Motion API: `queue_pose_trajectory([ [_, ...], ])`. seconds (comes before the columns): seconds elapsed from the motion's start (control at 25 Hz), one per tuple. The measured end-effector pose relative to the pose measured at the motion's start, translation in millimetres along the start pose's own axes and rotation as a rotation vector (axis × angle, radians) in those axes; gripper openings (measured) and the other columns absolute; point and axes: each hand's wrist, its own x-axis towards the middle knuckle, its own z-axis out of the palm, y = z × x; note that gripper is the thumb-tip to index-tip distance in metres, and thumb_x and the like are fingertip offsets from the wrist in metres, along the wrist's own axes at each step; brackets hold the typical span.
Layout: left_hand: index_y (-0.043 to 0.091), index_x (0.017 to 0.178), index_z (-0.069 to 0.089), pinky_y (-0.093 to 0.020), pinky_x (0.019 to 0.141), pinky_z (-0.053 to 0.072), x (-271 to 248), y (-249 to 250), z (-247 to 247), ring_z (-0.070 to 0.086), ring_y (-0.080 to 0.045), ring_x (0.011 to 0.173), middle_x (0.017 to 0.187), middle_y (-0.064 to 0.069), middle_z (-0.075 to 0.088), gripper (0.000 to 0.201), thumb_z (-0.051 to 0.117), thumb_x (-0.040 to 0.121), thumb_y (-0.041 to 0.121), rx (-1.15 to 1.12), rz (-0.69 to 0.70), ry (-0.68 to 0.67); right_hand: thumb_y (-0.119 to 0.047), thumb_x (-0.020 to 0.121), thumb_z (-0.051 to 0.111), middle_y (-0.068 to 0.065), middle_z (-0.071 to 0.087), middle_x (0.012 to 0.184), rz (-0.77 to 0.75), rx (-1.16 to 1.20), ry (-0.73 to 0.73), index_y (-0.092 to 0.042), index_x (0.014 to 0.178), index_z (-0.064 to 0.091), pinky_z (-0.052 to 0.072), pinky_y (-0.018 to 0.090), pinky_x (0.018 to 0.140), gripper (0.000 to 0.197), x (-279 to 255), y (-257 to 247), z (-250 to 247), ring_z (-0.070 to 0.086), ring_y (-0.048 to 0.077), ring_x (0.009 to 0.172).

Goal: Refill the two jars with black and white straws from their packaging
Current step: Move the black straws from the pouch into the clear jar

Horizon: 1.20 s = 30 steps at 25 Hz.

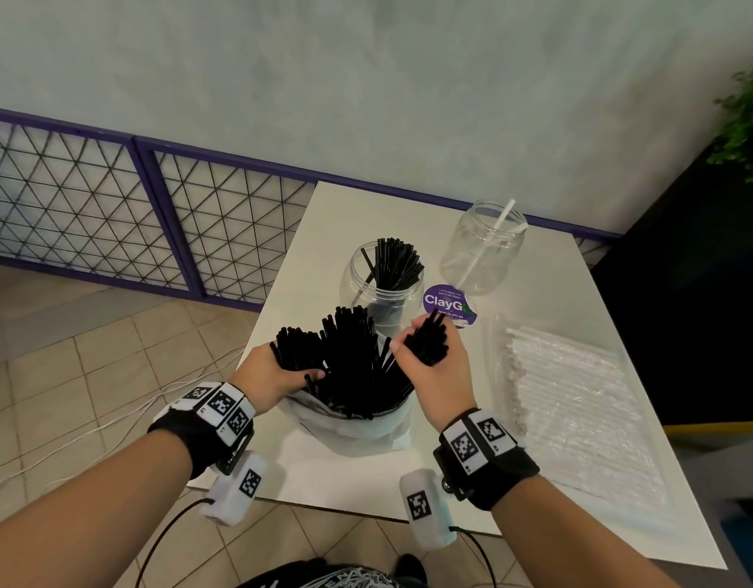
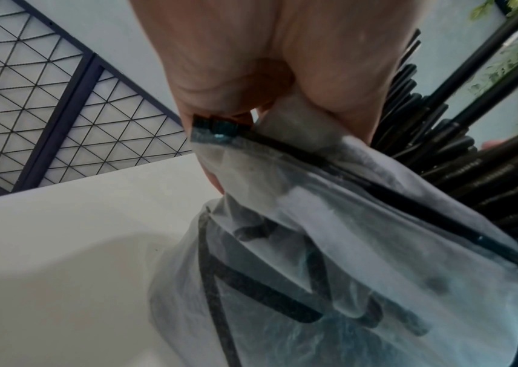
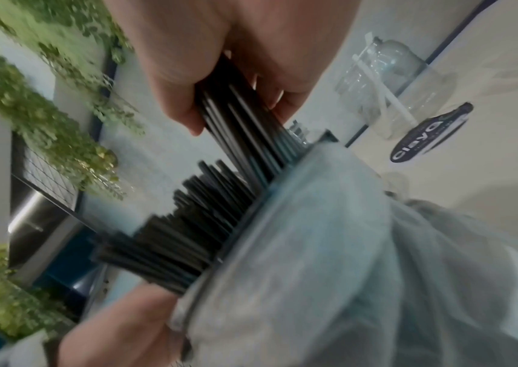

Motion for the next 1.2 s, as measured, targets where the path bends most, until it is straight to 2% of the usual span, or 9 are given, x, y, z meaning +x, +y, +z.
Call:
queue_pose_trajectory([
  [0.16, 0.023, 0.094, 0.069, -0.053, 0.091, 0.05, -2, 1, 1, 0.067, -0.026, 0.096, 0.094, -0.002, 0.073, 0.058, 0.081, 0.055, 0.063, -0.008, -0.012, -0.002, -0.008, 0.075, 0.076, -0.009, 0.065, 0.087, 0.092, -0.134, -0.041, -0.023, 0.093, 0.057, 0.05, 0.022, 0.085, 0.03, -10, 31, 1, 0.063, 0.005, 0.086],
  [0.28, 0.022, 0.088, 0.069, -0.055, 0.089, 0.051, -1, 0, 3, 0.066, -0.029, 0.093, 0.088, -0.004, 0.071, 0.049, 0.082, 0.054, 0.056, 0.012, -0.018, -0.004, -0.01, 0.073, 0.078, -0.01, 0.068, 0.092, 0.171, -0.159, -0.06, -0.022, 0.098, 0.061, 0.049, 0.015, 0.081, 0.032, -10, 42, 3, 0.064, -0.001, 0.089],
  [0.48, 0.021, 0.089, 0.067, -0.044, 0.089, 0.053, 2, 1, 6, 0.066, -0.023, 0.092, 0.088, -0.002, 0.07, 0.053, 0.079, 0.049, 0.054, 0.013, -0.057, 0.027, -0.001, 0.076, 0.071, -0.001, 0.068, 0.076, 0.278, -0.08, -0.051, -0.015, 0.08, 0.064, 0.052, 0.025, 0.073, 0.015, -3, 40, 9, 0.066, 0.013, 0.078],
  [0.56, 0.02, 0.089, 0.068, -0.047, 0.089, 0.053, 3, 0, 5, 0.066, -0.025, 0.092, 0.088, -0.003, 0.071, 0.052, 0.081, 0.051, 0.053, 0.002, -0.052, 0.014, 0.0, 0.08, 0.068, -0.003, 0.067, 0.074, 0.274, -0.014, -0.023, -0.014, 0.079, 0.064, 0.051, 0.019, 0.068, 0.015, -1, 33, 8, 0.065, 0.01, 0.075],
  [0.68, 0.019, 0.088, 0.068, -0.047, 0.088, 0.053, 5, -1, 2, 0.066, -0.024, 0.09, 0.088, -0.005, 0.071, 0.05, 0.081, 0.053, 0.051, 0.011, -0.061, 0.004, -0.005, 0.084, 0.067, 0.001, 0.069, 0.084, 0.243, 0.079, 0.024, -0.006, 0.093, 0.066, 0.05, 0.015, 0.07, 0.01, 3, 21, 3, 0.066, 0.009, 0.081],
  [0.84, 0.02, 0.089, 0.069, -0.05, 0.087, 0.053, 9, -7, -1, 0.067, -0.024, 0.09, 0.088, -0.002, 0.071, 0.051, 0.083, 0.055, 0.055, 0.045, -0.083, -0.024, -0.008, 0.08, 0.069, 0.004, 0.066, 0.082, 0.215, 0.149, -0.003, -0.008, 0.088, 0.064, 0.049, 0.022, 0.074, 0.009, 11, -3, -4, 0.064, 0.014, 0.08],
  [1.04, 0.018, 0.086, 0.069, -0.052, 0.087, 0.053, 8, -2, -1, 0.067, -0.027, 0.088, 0.087, -0.006, 0.071, 0.042, 0.082, 0.058, 0.045, 0.026, -0.062, -0.021, -0.018, 0.072, 0.069, 0.006, 0.066, 0.083, 0.193, 0.169, -0.077, -0.016, 0.079, 0.066, 0.05, 0.034, 0.083, 0.008, 16, -26, -12, 0.063, 0.016, 0.083],
  [1.12, 0.019, 0.087, 0.069, -0.049, 0.086, 0.054, 7, 0, -2, 0.067, -0.023, 0.087, 0.086, -0.002, 0.071, 0.043, 0.08, 0.058, 0.049, 0.058, -0.049, -0.022, -0.016, 0.075, 0.066, 0.006, 0.068, 0.084, 0.155, 0.184, -0.105, -0.017, 0.077, 0.067, 0.048, 0.032, 0.083, 0.002, 15, -35, -13, 0.065, 0.014, 0.085],
  [1.2, 0.021, 0.088, 0.068, -0.047, 0.084, 0.054, 8, 1, -3, 0.067, -0.02, 0.086, 0.085, 0.001, 0.071, 0.044, 0.078, 0.059, 0.053, 0.104, -0.046, -0.025, -0.013, 0.077, 0.064, 0.003, 0.07, 0.082, 0.114, 0.223, -0.124, -0.021, 0.073, 0.068, 0.048, 0.03, 0.084, 0.009, 16, -44, -15, 0.067, 0.016, 0.089],
])
